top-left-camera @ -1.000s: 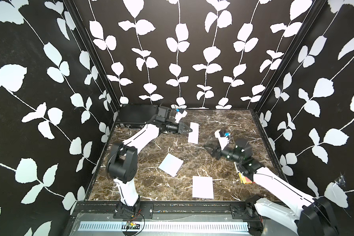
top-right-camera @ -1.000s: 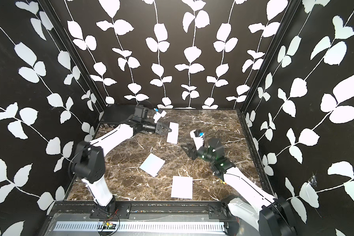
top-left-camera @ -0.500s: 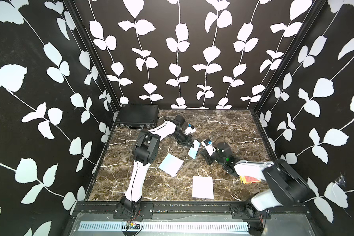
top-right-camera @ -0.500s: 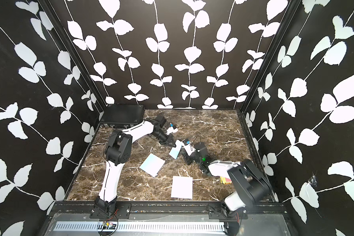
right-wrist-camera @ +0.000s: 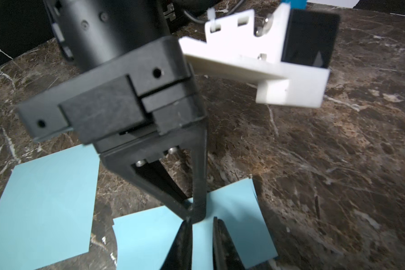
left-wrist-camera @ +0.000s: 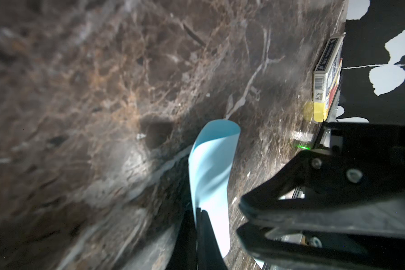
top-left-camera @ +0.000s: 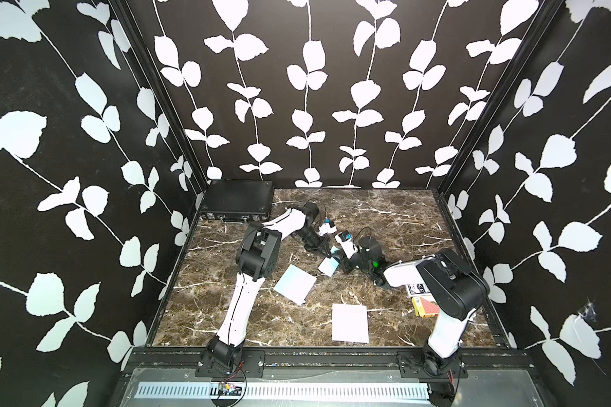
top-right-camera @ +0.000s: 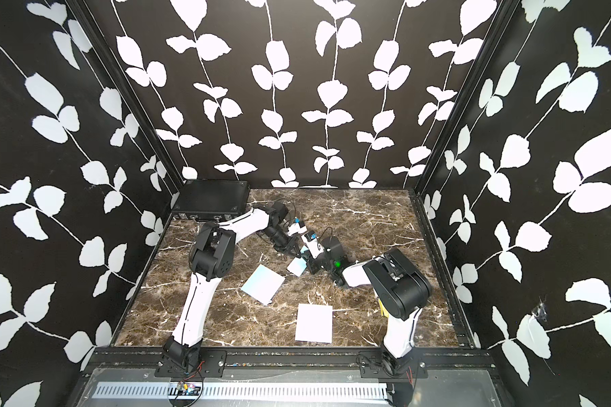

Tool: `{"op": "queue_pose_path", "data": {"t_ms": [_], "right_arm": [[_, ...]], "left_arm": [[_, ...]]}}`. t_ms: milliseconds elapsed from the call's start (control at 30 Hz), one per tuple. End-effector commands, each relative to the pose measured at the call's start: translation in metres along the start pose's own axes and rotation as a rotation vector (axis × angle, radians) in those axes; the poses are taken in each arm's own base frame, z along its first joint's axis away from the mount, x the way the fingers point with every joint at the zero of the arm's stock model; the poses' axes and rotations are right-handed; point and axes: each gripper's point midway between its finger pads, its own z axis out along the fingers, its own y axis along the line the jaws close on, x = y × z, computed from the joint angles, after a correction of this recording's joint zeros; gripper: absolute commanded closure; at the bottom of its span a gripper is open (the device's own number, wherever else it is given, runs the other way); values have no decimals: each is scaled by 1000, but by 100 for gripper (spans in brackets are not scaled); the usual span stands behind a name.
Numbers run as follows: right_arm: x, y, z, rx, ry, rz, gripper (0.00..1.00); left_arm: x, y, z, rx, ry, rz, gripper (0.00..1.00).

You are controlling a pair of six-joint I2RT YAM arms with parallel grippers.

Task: Fold the square paper along the opposite sides
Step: Smooth out the paper at the center of the board.

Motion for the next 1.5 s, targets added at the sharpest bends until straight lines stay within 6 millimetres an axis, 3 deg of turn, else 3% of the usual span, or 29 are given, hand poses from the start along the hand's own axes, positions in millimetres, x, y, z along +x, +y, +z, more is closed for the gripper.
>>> {"op": "queue_pose_path", "data": {"t_ms": [0,233,600,767,867,967,1067,1267,1467], "right_arm": [[-3,5,10,-15,6,28,82],[40,0,11,31,91,129,84],[87,3,-11,110,187,38,87],[80,10,-25,100,124,-18,88],[44,12,-33,106,-8,-66,87],[6,16,-24,75,-105,-63,89],[-12,18,-14,50,-172,-48,90],[-6,15,6,40,-150,-51,91],[40,16,12,55,-45,-42,92]], "left_arm": [[-4,-4,-6,15,-8,15,100],[-3,3,-5,23,-2,-2,100],[-5,10,-7,4,-14,4,100],[-10,10,-7,19,-28,-3,100],[-12,11,-6,24,-36,-4,100],[-14,9,-4,46,-42,-9,100],[-13,10,-3,43,-38,-11,100],[-15,11,-2,48,-44,-9,100],[-16,14,0,46,-41,-10,100]]}}
